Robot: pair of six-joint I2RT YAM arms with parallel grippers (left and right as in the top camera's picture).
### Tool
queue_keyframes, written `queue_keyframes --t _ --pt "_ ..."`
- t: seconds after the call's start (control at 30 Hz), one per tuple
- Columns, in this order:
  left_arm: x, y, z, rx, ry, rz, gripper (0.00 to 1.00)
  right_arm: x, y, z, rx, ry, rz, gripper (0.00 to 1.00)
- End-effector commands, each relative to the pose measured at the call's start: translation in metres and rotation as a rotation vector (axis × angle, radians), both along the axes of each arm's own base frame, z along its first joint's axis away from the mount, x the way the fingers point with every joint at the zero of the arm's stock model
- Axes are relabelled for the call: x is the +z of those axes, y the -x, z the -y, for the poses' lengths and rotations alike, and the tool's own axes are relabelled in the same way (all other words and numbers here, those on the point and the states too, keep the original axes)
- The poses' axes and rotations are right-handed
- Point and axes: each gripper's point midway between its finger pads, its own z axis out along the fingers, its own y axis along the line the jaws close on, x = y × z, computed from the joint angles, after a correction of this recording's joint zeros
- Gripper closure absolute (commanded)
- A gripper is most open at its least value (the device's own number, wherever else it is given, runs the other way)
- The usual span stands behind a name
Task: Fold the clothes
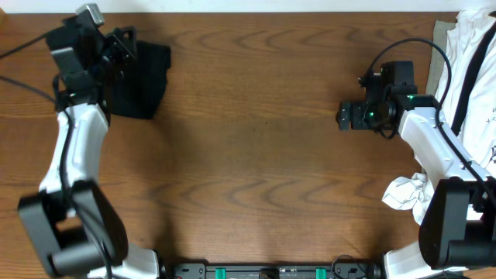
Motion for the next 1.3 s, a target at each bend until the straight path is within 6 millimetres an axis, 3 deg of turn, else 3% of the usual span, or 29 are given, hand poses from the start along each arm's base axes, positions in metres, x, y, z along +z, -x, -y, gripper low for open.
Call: queue_keyframes --t 0.0,0.07,0.17,0.27,0.33,0.4,0.53,0.67,0.77,1.27 --pt "-0.002 0.013 0.000 0.022 0.007 -0.063 0.84 0.005 0.001 0.002 -0.001 0.007 0.014 0.01" --pt "-0.014 0.034 0.005 0.022 0.033 -0.172 0.83 0.005 0.001 0.002 -0.001 0.007 0.014 0.01" --pt "-0.034 0.062 0.012 0.021 0.069 -0.326 0.57 0.005 0.001 0.002 -0.001 0.007 0.014 0.01" --pt "-0.057 0.095 0.016 0.041 0.092 -0.499 0.46 0.005 0.001 0.002 -0.001 0.007 0.014 0.01" --pt "-0.075 0.122 0.009 0.105 0.068 -0.635 0.34 0.005 0.001 0.002 -0.001 0.007 0.014 0.01" --pt "-0.090 0.155 -0.003 0.190 0.011 -0.777 0.29 0.005 0.001 0.002 -0.001 0.007 0.014 0.01" --pt "-0.095 0.195 -0.022 0.286 -0.119 -0.906 0.25 0.005 0.001 0.002 -0.001 0.007 0.014 0.01" --pt "-0.089 0.207 -0.036 0.329 -0.209 -0.910 0.20 0.005 0.001 0.002 -0.001 0.007 0.014 0.01" --pt "-0.086 0.209 -0.043 0.356 -0.250 -0.909 0.03 0.005 0.001 0.002 -0.001 0.007 0.014 0.01" --pt "-0.087 0.209 -0.043 0.355 -0.249 -0.910 0.02 0.005 0.001 0.002 -0.001 0.007 0.014 0.01"
